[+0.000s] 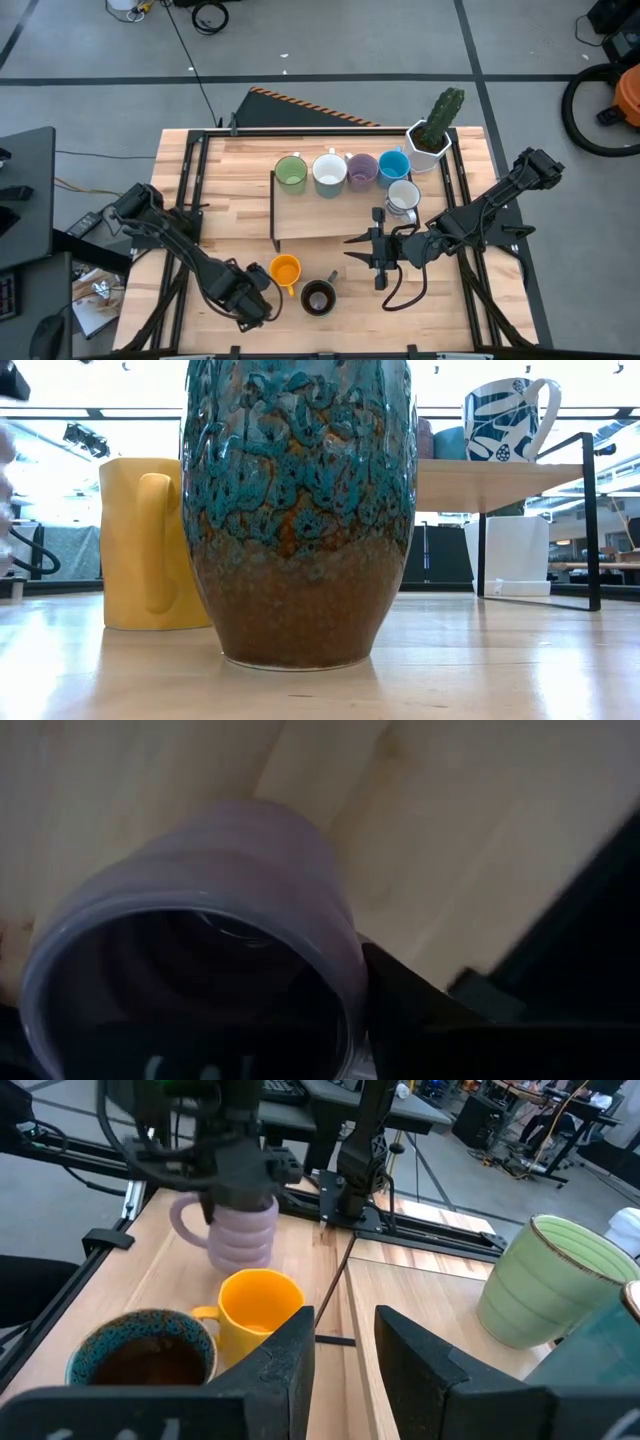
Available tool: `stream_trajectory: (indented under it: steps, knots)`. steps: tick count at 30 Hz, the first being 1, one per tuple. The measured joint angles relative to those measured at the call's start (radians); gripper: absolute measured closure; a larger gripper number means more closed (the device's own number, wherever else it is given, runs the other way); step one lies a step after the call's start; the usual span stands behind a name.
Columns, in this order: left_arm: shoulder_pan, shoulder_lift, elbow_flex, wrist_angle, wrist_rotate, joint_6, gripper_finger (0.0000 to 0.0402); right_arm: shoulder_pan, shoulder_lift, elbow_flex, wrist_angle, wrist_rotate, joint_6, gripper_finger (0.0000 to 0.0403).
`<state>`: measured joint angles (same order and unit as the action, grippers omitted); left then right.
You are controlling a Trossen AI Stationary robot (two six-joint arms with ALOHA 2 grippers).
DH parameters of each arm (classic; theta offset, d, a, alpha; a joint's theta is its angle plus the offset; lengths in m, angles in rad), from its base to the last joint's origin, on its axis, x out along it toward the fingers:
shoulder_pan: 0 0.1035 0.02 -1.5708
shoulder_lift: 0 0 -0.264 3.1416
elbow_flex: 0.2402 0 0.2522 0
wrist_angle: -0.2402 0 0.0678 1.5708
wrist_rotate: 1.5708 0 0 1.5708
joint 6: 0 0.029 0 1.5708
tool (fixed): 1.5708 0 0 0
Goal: Place coffee mugs
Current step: Put the purple cup on the shelf aligned with the other purple cup
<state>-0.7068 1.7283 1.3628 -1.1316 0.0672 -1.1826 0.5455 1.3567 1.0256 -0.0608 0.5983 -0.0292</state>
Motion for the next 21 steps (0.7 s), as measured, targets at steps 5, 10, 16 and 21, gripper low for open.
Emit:
stream_trajectory:
  steps: [5,10,16,21]
  knots:
    - [0.009,0.0,0.117,-0.112,0.008,0.028,0.0362,0.0,0.0,0.0,0.0,0.0,0.0,0.029]
    - [0.021,0.0,0.271,-0.22,0.0,0.093,0.0359,0.0,-0.001,0.001,0.0,0.0,-0.016,0.029]
    - [0.06,0.0,0.447,-0.257,-0.02,0.207,0.0362,0.0,-0.004,0.019,-0.009,0.001,-0.028,0.029]
    - [0.106,0.0,0.55,-0.258,-0.043,0.322,0.0362,0.0,-0.003,0.019,-0.012,0.001,-0.031,0.029]
